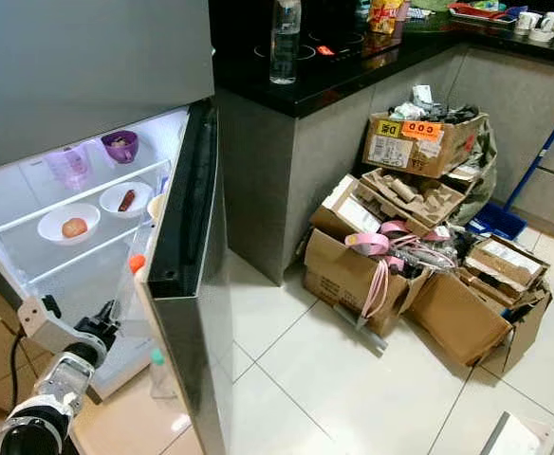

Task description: Restocking fridge

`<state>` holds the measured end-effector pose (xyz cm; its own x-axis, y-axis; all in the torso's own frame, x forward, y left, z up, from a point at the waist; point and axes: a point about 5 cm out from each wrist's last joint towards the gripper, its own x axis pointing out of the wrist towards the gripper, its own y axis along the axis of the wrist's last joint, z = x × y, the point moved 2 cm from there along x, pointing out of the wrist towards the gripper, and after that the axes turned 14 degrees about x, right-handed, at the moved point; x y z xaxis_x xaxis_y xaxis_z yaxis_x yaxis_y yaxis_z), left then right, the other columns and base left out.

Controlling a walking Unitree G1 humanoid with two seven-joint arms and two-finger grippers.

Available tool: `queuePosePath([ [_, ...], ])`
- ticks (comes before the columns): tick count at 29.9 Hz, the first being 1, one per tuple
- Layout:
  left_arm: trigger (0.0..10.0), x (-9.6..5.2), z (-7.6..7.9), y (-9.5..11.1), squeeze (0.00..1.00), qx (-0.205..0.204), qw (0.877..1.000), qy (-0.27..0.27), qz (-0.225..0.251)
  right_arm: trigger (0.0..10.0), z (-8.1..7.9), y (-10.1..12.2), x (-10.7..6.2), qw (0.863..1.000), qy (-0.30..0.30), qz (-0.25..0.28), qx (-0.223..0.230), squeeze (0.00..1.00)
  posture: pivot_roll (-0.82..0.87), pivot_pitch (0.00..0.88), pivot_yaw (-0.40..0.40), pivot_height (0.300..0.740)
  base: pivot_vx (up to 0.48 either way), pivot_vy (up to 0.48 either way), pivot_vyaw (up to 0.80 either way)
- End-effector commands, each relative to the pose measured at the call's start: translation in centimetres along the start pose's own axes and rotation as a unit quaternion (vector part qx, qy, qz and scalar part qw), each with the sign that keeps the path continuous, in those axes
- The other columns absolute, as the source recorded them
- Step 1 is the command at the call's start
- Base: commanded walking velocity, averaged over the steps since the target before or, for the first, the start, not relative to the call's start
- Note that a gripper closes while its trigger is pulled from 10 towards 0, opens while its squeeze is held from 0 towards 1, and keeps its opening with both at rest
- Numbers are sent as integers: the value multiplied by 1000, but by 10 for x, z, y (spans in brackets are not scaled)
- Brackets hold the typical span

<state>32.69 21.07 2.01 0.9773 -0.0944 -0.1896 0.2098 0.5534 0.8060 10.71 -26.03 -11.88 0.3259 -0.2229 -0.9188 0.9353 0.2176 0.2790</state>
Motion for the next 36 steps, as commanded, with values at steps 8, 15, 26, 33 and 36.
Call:
queuePosePath([
  [8, 10000, 12, 94, -39, 0, -54, 970, -234, -46, 10000, 4, 0, 0, 1000, -8, 1, -5, 0, -71, 5, 3, 740, 0, 0, 0],
  [15, 10000, 0, 152, -69, 0, -27, 914, -392, -100, 10000, 6, 1, 0, 1000, -9, 1, -8, 0, -72, 0, 3, 740, 0, 0, 0],
  [26, 10000, -22, 38, -84, 0, 127, 967, -140, -170, 10000, 5, 5, 0, 1000, -12, 14, -9, 0, -64, 2, 7, 740, 0, 0, 0],
  [33, 10000, -59, -28, -90, 0, 168, 963, 12, -212, 10000, 5, 27, 1, 998, -8, 56, -40, 0, -64, 4, 7, 740, 0, 0, 0],
  [36, 10000, -80, -51, -97, 0, 184, 952, 64, -237, 10000, 1, 46, 0, 994, 5, 88, -63, 0, -59, 5, 4, 740, 0, 0, 0],
])
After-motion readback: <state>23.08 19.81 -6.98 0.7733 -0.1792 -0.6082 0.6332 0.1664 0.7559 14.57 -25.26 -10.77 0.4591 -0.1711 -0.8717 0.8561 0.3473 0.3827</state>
